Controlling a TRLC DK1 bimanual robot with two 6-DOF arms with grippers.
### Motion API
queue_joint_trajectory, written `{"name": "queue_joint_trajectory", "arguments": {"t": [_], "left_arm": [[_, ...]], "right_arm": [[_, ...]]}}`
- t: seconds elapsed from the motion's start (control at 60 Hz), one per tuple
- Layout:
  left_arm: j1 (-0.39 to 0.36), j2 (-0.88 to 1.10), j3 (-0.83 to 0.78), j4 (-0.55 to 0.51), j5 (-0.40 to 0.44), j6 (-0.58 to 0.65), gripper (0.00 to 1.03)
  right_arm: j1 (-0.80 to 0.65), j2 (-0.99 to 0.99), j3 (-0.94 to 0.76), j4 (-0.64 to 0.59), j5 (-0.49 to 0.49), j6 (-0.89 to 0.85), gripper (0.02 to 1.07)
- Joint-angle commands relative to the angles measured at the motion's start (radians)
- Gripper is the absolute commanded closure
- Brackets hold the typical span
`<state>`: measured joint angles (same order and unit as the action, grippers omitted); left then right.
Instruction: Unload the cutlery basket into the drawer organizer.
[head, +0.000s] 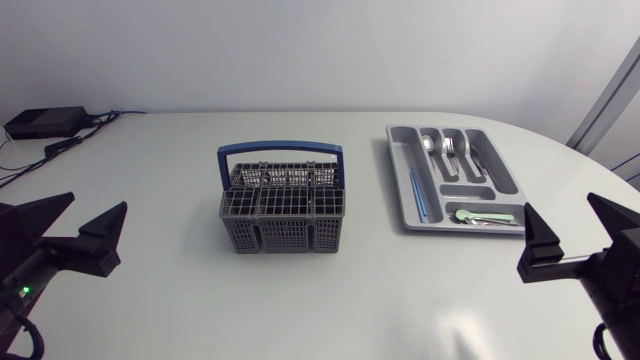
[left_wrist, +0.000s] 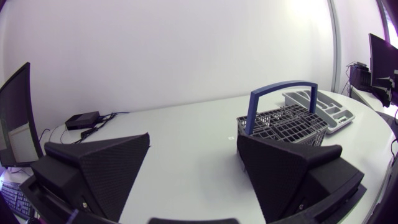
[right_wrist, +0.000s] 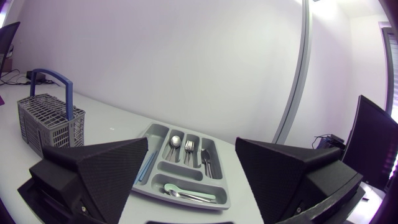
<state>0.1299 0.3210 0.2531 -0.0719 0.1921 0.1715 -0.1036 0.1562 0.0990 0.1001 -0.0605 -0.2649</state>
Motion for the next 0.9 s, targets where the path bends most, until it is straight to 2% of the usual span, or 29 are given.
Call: {"name": "queue_joint_trajectory", "arguments": {"t": [0.0,0.55,0.883], "left_arm": [[-0.021,-0.046,-0.051,0.022,-0.025,-0.046,0.05],[-0.130,-0.321,-0.253,0.072,-0.192,-0.171,0.05],[-0.130,-0.321,-0.253,0.072,-0.192,-0.171,0.05]], "right_arm": [[0.017,-0.024,-0.030,-0.014,0.013,0.064,0.06],[0.104,-0.156,-0.099,-0.100,0.060,0.265,0.06],[0.104,-0.156,-0.099,-0.100,0.060,0.265,0.06]]}}
